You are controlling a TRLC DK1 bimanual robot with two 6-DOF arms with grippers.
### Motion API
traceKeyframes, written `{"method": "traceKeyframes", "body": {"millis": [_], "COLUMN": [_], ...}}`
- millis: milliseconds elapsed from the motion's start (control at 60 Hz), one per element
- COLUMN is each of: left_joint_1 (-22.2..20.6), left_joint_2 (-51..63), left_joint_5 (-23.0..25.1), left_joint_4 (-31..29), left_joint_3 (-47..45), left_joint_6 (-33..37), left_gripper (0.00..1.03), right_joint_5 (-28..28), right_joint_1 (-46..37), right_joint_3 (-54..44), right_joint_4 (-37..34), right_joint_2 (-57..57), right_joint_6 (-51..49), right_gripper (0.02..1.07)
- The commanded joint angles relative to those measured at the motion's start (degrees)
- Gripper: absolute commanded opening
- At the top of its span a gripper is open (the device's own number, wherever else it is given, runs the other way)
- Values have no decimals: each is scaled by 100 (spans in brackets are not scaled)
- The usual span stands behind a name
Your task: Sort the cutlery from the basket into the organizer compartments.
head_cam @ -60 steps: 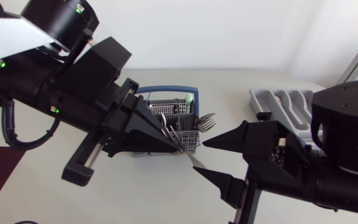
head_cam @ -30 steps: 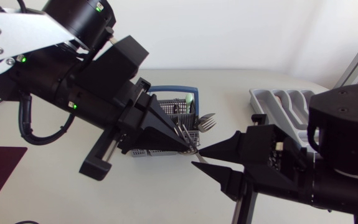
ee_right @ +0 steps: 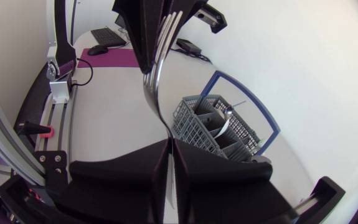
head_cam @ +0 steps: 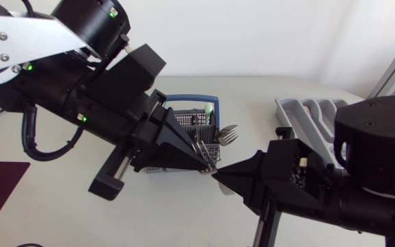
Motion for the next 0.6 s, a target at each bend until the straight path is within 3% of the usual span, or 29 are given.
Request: {"method": "traceKeyframes", "body": {"millis": [0,83,267,367,417,583], "left_joint_1": [-28,-1,113,43,25,-1], "left_joint_2": [41,50,59,59,50,67], "left_joint_5": [127,127,84,-532,-839,-1815], "left_joint_4": [114,131,544,949,1133,1608], "left_joint_3": [199,252,279,199,164,94], "left_joint_6": [-98,-159,-537,-880,-1047,-1425], "left_gripper": [3,10,57,74,81,87], "right_joint_5": [-98,-98,34,245,350,746], "right_joint_1": [32,32,32,32,32,-74], "right_joint_3": [-187,-161,-169,-205,-222,-319], "right_joint_4": [-32,-111,-418,-708,-875,-1359], "right_joint_2": [59,68,-55,-257,-354,-785], "right_joint_6": [125,160,257,301,309,345], "right_gripper": [8,8,8,8,8,8]}}
